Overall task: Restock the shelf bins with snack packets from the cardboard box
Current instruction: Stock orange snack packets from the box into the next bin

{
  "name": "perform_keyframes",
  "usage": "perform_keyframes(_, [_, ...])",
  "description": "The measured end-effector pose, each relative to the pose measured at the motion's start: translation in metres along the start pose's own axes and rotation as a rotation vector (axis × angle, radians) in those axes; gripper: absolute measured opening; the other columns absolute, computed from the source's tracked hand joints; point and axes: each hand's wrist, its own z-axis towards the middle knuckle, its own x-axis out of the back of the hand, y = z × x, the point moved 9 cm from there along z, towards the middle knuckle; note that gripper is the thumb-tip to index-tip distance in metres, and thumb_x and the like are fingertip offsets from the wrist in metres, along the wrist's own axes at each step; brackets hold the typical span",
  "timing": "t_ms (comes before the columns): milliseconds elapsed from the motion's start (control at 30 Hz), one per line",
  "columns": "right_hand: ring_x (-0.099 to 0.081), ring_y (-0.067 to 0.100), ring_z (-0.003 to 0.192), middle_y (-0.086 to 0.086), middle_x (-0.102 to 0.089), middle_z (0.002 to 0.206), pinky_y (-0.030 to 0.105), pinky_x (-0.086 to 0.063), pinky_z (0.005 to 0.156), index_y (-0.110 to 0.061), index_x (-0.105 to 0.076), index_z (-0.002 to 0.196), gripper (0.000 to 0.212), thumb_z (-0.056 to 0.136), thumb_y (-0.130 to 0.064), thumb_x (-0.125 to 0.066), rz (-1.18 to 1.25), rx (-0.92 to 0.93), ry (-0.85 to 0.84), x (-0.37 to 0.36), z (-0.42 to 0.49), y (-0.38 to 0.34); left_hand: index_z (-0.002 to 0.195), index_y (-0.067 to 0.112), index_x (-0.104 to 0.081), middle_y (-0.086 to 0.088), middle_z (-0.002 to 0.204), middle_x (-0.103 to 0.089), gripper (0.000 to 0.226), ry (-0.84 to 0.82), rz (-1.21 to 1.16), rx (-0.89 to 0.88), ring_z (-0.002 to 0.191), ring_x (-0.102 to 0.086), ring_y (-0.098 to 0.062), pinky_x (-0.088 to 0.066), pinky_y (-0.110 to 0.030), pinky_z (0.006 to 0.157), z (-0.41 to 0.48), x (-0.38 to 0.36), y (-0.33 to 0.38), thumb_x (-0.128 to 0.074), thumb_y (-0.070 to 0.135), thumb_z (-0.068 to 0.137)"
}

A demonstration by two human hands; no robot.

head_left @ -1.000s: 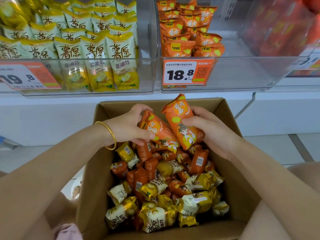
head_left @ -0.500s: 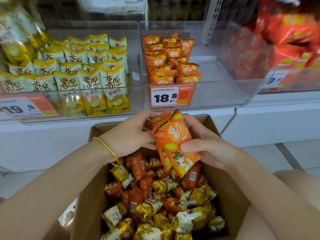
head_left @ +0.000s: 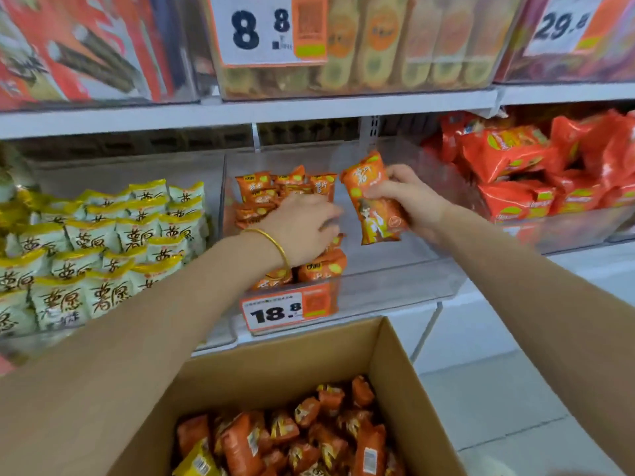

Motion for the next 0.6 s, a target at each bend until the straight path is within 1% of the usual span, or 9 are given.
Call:
perform_keyframes(100, [-0.063,0.024,0.088,0.010,-0.060,0.100,0.041,-0.054,0.079,-0.020,-0.050,0.097,0.037,0.072,-0.013,-0.076,-0.076,-0.110,-0.030,-0.008,0.042,0.038,0.142,0.030,-0.040,-0.006,0.154,-0.027,0.042,-0.181,0.114,0.017,0.142,-0.021,-0.025,-0.017,-0.035,0.115,0.015,-0.027,-0.011,-0.031,0.037,0.101])
perform_keyframes(167, [-0.063,0.025,0.093,0.008,-0.061,0.102,0.039,-0.056,0.077,-0.019,-0.052,0.103,0.038,0.075,-0.007,-0.074,-0.080,-0.111,-0.095,-0.021,0.060,0.047,0.140,0.029,-0.043,-0.003,0.153,-0.029,0.041,-0.161,0.125,-0.010,0.140,-0.024,-0.020,-0.017,-0.030,0.113,0.013,-0.027,-0.016,-0.030,0.037,0.102])
perform_keyframes(233, [-0.061,0.021,0.094,0.006,-0.060,0.107,0.031,-0.055,0.070,-0.019,-0.049,0.112,0.046,0.077,-0.002,-0.072,-0.112,-0.075,-0.164,-0.035,0.068,0.046,0.141,0.027,-0.040,0.000,0.155,-0.026,0.042,-0.134,0.137,-0.040,0.141,-0.022,-0.015,-0.012,-0.021,0.110,0.008,-0.025,-0.022,-0.030,0.037,0.102])
perform_keyframes(300, [-0.059,0.021,0.101,0.008,-0.058,0.115,0.032,-0.055,0.075,-0.019,-0.048,0.114,0.052,0.074,0.004,-0.072,-0.153,-0.042,-0.180,-0.039,0.074,0.047,0.143,0.029,-0.037,0.003,0.157,-0.020,0.044,-0.135,0.135,-0.039,0.143,-0.017,-0.013,-0.010,-0.023,0.114,0.005,-0.026,-0.028,-0.029,0.040,0.101])
perform_keyframes(400, [-0.057,0.029,0.111,0.016,-0.054,0.123,0.042,-0.054,0.080,-0.021,-0.045,0.117,0.066,0.066,0.007,-0.075,-0.123,-0.074,-0.175,-0.044,0.075,0.055,0.143,0.031,-0.037,0.004,0.158,-0.017,0.046,-0.149,0.122,-0.018,0.144,-0.015,-0.015,-0.014,-0.034,0.117,0.004,-0.029,-0.032,-0.028,0.044,0.100])
perform_keyframes(433, [-0.056,0.032,0.112,0.017,-0.051,0.126,0.044,-0.054,0.077,-0.026,-0.047,0.113,0.070,0.057,0.000,-0.079,-0.138,-0.067,-0.154,-0.045,0.074,0.056,0.143,0.032,-0.037,0.004,0.158,-0.015,0.046,-0.150,0.111,-0.014,0.144,-0.014,-0.015,-0.012,-0.033,0.118,0.004,-0.029,-0.031,-0.029,0.044,0.100])
perform_keyframes(500, [-0.052,0.034,0.112,0.015,-0.044,0.129,0.039,-0.052,0.068,-0.039,-0.050,0.097,0.071,0.040,-0.011,-0.079,-0.213,-0.031,-0.101,-0.047,0.076,0.055,0.144,0.033,-0.035,0.004,0.159,-0.011,0.046,-0.133,0.093,0.004,0.145,-0.010,-0.015,-0.008,-0.030,0.117,0.006,-0.026,-0.030,-0.028,0.043,0.100])
perform_keyframes(567, [-0.052,0.033,0.109,0.014,-0.044,0.127,0.034,-0.048,0.067,-0.038,-0.048,0.093,0.063,0.052,0.001,-0.075,-0.227,-0.013,-0.034,-0.047,0.074,0.051,0.147,0.034,-0.028,0.003,0.160,-0.005,0.048,-0.123,0.101,0.046,0.146,-0.002,-0.016,-0.005,-0.034,0.118,0.006,-0.025,-0.033,-0.026,0.044,0.100])
perform_keyframes(600, [-0.052,0.030,0.105,0.013,-0.047,0.121,0.033,-0.048,0.067,-0.033,-0.047,0.099,0.062,0.060,0.010,-0.071,-0.207,-0.021,-0.013,-0.047,0.073,0.051,0.148,0.034,-0.023,0.003,0.160,-0.002,0.049,-0.125,0.108,0.065,0.146,0.002,-0.016,-0.004,-0.035,0.118,0.006,-0.025,-0.035,-0.026,0.045,0.100])
